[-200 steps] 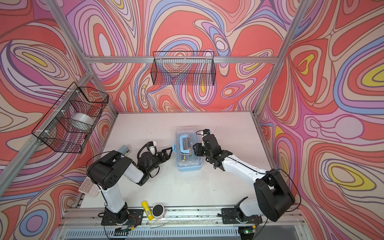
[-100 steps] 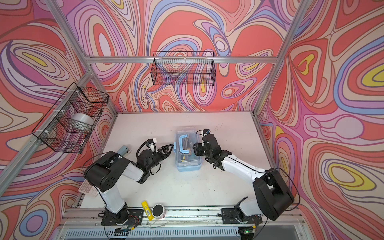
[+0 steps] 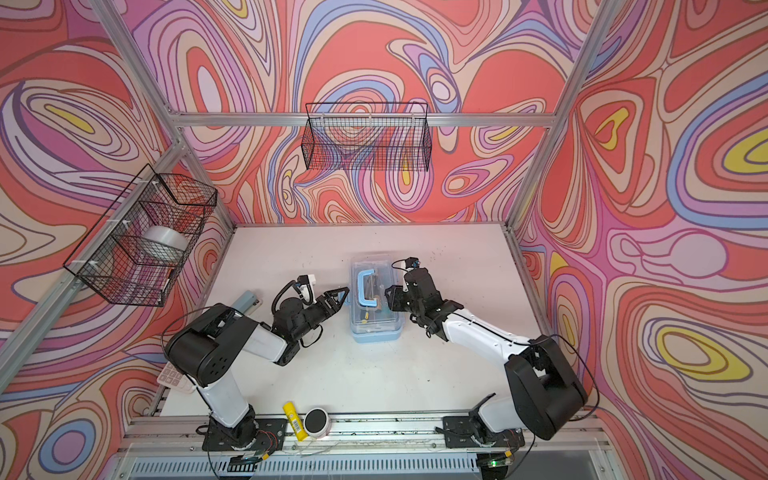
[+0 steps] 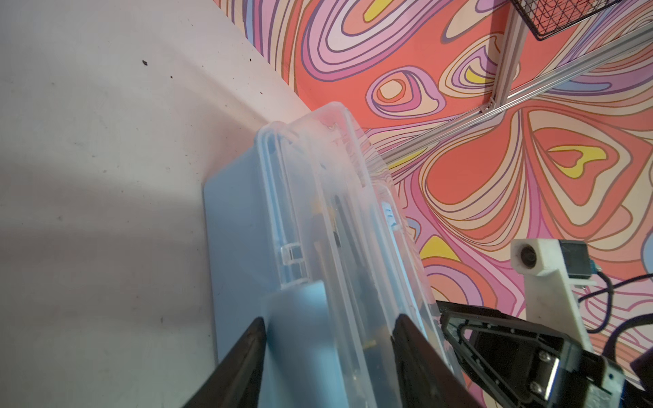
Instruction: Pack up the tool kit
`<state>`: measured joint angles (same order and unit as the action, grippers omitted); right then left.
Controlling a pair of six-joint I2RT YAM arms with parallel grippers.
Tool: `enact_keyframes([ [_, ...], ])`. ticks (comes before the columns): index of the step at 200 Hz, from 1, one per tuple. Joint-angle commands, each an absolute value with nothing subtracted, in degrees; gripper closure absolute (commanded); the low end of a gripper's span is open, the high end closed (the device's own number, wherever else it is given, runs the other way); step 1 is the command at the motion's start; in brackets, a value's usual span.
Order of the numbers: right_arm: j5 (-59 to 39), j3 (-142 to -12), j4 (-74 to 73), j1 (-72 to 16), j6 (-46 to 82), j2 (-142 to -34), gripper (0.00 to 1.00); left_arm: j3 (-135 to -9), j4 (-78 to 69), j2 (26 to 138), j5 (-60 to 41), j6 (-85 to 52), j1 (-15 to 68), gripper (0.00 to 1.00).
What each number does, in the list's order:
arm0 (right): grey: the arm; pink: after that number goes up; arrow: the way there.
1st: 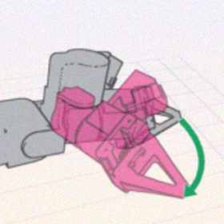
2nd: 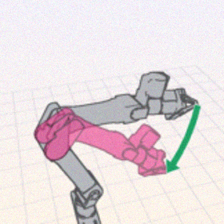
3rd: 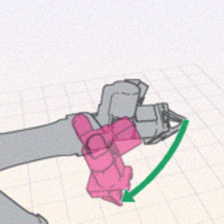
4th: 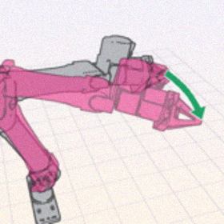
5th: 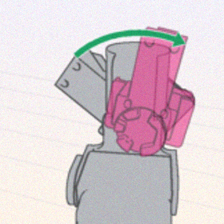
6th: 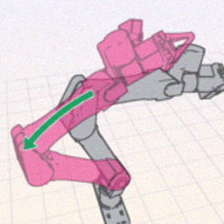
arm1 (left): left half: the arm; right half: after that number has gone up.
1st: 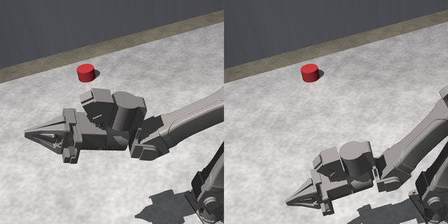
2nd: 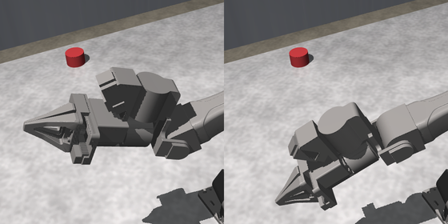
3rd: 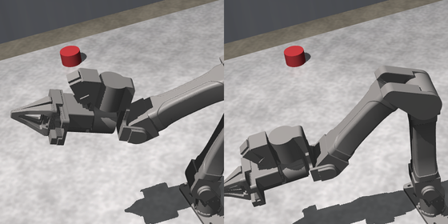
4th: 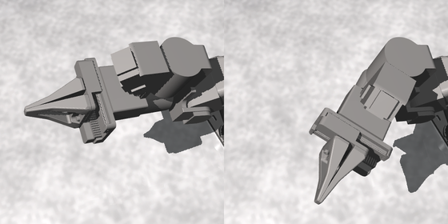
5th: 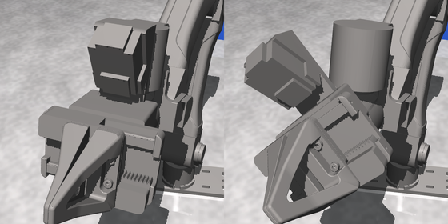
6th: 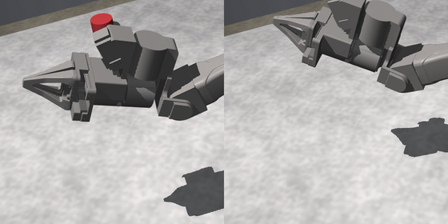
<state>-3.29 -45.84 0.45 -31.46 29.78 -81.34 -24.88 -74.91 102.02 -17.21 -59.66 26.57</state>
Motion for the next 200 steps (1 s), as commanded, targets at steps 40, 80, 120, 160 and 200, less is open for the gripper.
enact_keyframes([
  [40, -5.7, -44.38, 3.92, -32.13, 30.06, -83.13, 0.57, -25.18, -78.05, 101.7, -19.02, -60.69, 26.5, 0.47],
  [80, -5.54, -44.51, 3.6, -32.15, 30.06, -83.6, 0.57, -25.18, -78.06, 101.21, -19.65, -60.73, 26.53, 0.47],
  [120, -5.22, -44.54, 3.71, -32.09, 29.74, -84.52, 0.58, -25.4, -78.06, 101.82, -20.06, -60.53, 26.46, 0.49],
  [160, -5.08, -44.32, 3.69, -32.08, 29.75, -84.61, 0.58, -25.8, -78.01, 102.54, -20.62, -60.71, 26.49, 0.52],
  [200, -4.88, -44.31, 3.86, -32.09, 29.74, -84.8, 0.58, -25.58, -78.0, 103.51, -20.22, -60.29, 26.46, 0.55],
])
